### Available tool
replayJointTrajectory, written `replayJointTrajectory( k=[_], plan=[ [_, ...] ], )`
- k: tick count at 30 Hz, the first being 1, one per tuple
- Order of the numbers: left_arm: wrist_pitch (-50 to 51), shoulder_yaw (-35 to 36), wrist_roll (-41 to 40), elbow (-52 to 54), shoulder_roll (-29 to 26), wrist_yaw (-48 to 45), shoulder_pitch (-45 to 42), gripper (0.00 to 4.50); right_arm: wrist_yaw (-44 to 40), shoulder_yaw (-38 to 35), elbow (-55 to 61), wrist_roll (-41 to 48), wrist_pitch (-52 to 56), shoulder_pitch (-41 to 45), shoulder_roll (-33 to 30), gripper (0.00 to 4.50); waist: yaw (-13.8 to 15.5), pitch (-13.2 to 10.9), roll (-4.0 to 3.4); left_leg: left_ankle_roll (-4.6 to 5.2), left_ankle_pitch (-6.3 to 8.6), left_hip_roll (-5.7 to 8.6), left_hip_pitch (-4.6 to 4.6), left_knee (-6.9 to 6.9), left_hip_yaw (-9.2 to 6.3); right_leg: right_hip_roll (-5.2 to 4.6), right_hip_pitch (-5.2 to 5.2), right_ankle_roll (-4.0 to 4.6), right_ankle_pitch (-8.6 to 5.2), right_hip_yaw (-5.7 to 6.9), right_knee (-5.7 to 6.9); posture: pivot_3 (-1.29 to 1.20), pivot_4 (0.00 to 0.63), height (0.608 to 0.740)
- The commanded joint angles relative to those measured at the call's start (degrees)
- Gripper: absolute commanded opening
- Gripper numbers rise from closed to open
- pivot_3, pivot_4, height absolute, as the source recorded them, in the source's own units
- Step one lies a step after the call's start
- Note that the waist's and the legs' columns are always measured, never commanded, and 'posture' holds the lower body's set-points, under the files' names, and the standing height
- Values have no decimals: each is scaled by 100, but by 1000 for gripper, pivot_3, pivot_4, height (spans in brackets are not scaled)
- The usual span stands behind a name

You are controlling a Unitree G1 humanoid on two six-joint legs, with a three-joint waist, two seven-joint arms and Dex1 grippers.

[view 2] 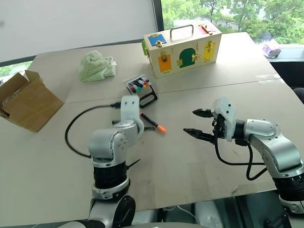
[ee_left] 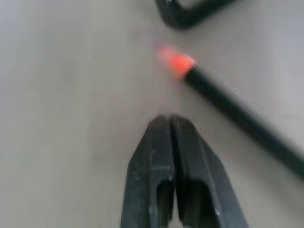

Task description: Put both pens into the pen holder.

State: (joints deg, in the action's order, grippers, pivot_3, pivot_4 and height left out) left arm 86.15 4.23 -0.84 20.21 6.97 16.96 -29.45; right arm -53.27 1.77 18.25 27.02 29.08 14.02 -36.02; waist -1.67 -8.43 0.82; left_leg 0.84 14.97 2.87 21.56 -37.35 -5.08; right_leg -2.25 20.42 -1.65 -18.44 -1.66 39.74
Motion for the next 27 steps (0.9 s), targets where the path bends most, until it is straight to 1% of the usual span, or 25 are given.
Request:
replayJointTrajectory(
  k=[1,5,8,9,10,11,12,13,15,17,18,21,22,23,26,27],
  plan=[
    [635,300,275,-46,-128,11,699,31,-14,-18,162,2,-105,37,-31,3788,-44,1,-1,-1,0,0,0,1,3,0,2,0,0,-4,-1,0,150,740],
    [625,299,192,417,-352,-258,868,31,-45,41,98,-12,-123,83,0,3788,-88,1,-2,-12,9,-1,1,12,11,12,17,1,0,-39,-5,0,150,740],
    [480,442,-213,995,-354,-847,895,767,-58,100,85,-3,-115,137,36,3788,-76,-3,3,-17,13,-9,4,17,11,23,29,1,0,-50,-7,0,150,740],
    [477,463,-335,1119,-380,-1032,909,1307,-57,112,80,0,-106,158,44,3788,-66,-5,7,-18,14,-9,8,17,8,23,33,2,0,-47,-7,0,150,740],
    [244,288,-550,1329,-686,-1390,1047,1439,-43,153,94,-14,-60,174,36,3788,-57,-7,10,-18,14,-9,9,16,7,22,33,2,0,-46,-9,0,150,740],
    [-13,119,-715,1497,-990,-1704,1188,2048,-23,212,83,-46,-14,201,30,3788,-55,-11,16,-17,14,-8,11,15,6,21,33,2,0,-46,-11,0,150,740],
    [-244,17,-932,1686,-1280,-2077,1374,2277,42,323,79,-118,70,233,36,3788,-65,-16,18,-17,14,-7,11,15,6,21,34,2,0,-46,-12,0,150,740],
    [-477,-33,-1122,1846,-1537,-2401,1566,2658,110,443,84,-194,125,265,62,3788,-69,-19,20,-18,15,-8,11,18,6,21,37,3,1,-49,-12,0,150,740],
    [-1223,162,-1475,2124,-2164,-3245,2161,2658,442,872,16,-513,256,444,346,3788,-27,-29,24,-19,15,-7,16,17,1,20,40,4,1,-46,-15,0,150,740],
    [-1979,407,-1630,2245,-2792,-4008,2748,2658,766,1217,-176,-807,250,656,738,3788,-54,-37,34,-20,16,-9,19,19,-2,19,45,6,2,-45,-22,0,150,740],
    [-2418,553,-1676,2228,-3008,-4327,2984,2658,884,1350,-291,-916,234,759,912,3788,-67,-38,35,-22,16,-10,20,26,-4,19,53,7,1,-45,-26,0,150,740],
    [-3578,1569,-2259,2044,-3336,-5461,3538,2658,1223,1847,-804,-1315,232,1105,1520,3788,-20,-47,27,-23,16,-10,45,30,-5,19,85,9,2,-47,-22,0,150,740],
    [-3838,1801,-2395,1975,-3417,-5720,3659,2658,1280,1995,-972,-1461,157,1177,1641,3788,-3,-49,26,-23,15,-9,64,27,-6,17,104,16,6,-46,-21,0,150,740],
    [-4119,1917,-2488,1875,-3497,-5908,3769,2658,1305,2078,-1105,-1580,85,1225,1725,3788,25,-49,26,-23,15,-9,94,18,-8,15,130,25,11,-39,-22,0,150,740],
    [-4648,2311,-2970,1723,-3654,-6495,4052,2658,1489,2267,-1646,-1948,-27,1363,1945,3788,106,-51,22,-22,15,-3,106,13,-22,6,134,26,11,-21,-36,0,150,740],
    [-4809,2392,-3084,1706,-3711,-6656,4132,2697,1515,2333,-1843,-2101,-102,1406,1949,3547,109,-51,23,-21,16,3,109,12,-25,-1,133,26,12,-17,-40,0,150,740]
  ],
)
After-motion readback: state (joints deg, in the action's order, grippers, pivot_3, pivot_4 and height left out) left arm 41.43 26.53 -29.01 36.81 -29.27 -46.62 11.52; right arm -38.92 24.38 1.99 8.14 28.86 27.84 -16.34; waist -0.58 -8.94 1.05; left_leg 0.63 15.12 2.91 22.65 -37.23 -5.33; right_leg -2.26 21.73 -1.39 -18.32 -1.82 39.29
